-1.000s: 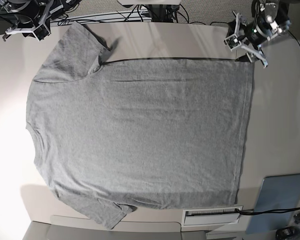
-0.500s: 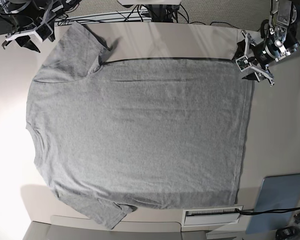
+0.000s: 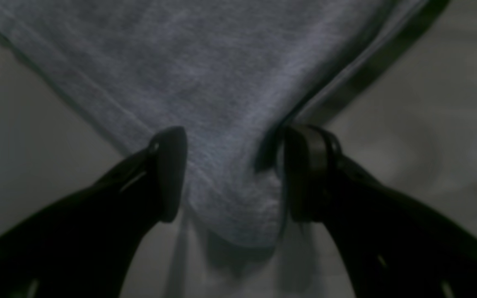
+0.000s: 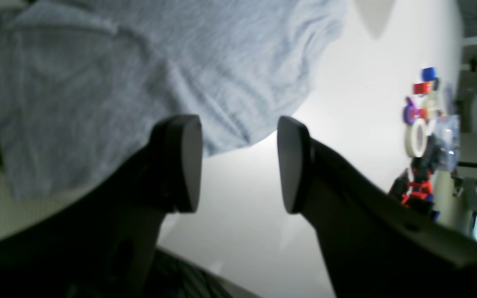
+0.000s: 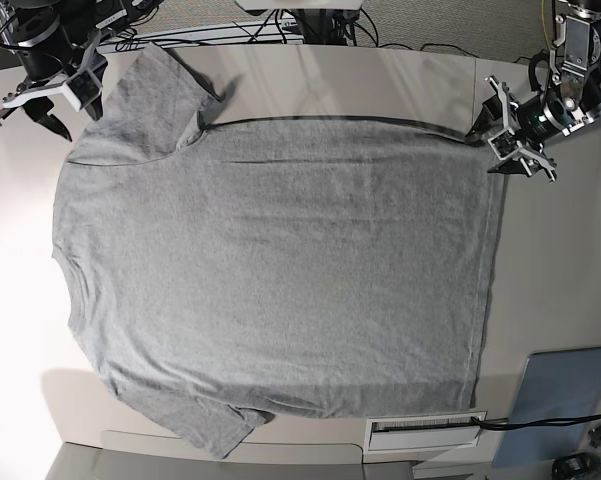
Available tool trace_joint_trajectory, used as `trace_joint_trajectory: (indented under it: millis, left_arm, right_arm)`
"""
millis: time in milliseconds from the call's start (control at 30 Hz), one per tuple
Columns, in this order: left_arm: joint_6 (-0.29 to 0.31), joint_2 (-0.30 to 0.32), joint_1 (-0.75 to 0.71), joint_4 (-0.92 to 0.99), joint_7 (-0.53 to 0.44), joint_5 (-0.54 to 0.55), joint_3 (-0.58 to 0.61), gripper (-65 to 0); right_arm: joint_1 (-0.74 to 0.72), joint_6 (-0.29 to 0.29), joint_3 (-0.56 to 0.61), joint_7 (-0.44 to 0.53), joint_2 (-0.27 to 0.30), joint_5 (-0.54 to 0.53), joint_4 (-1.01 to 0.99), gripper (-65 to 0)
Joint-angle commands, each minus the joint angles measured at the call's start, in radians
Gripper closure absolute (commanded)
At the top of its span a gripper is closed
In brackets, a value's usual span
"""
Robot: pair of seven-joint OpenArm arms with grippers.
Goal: Fold the T-shirt properly
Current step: 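Move both grippers down to the shirt's shoulder corners and grasp them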
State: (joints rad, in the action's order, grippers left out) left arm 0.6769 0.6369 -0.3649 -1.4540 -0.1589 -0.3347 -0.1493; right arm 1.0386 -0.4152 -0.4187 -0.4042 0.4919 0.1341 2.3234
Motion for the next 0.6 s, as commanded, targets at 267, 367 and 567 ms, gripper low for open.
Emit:
trace_joint_trajectory:
  millis: [267, 367, 567]
  left_arm:
    - [0.005, -0.014, -0.017, 0.036, 0.202, -0.189, 0.01, -10.0]
    - [0.005, -0.014, -0.018, 0.036, 0.202, -0.189, 0.01, -0.7]
    - [0.003, -0.014, -0.018, 0.036, 0.202, -0.188, 0.01, 0.0]
  right_arm:
    - [0.009, -0.067, -0.008, 0.003, 0.09, 0.07, -0.031, -29.0]
    - [0.009, -0.068, -0.008, 0.004, 0.124, 0.074, -0.08, -29.0]
    - [0.008, -0.102, -0.008, 0.006, 0.174, 0.201, -0.172, -29.0]
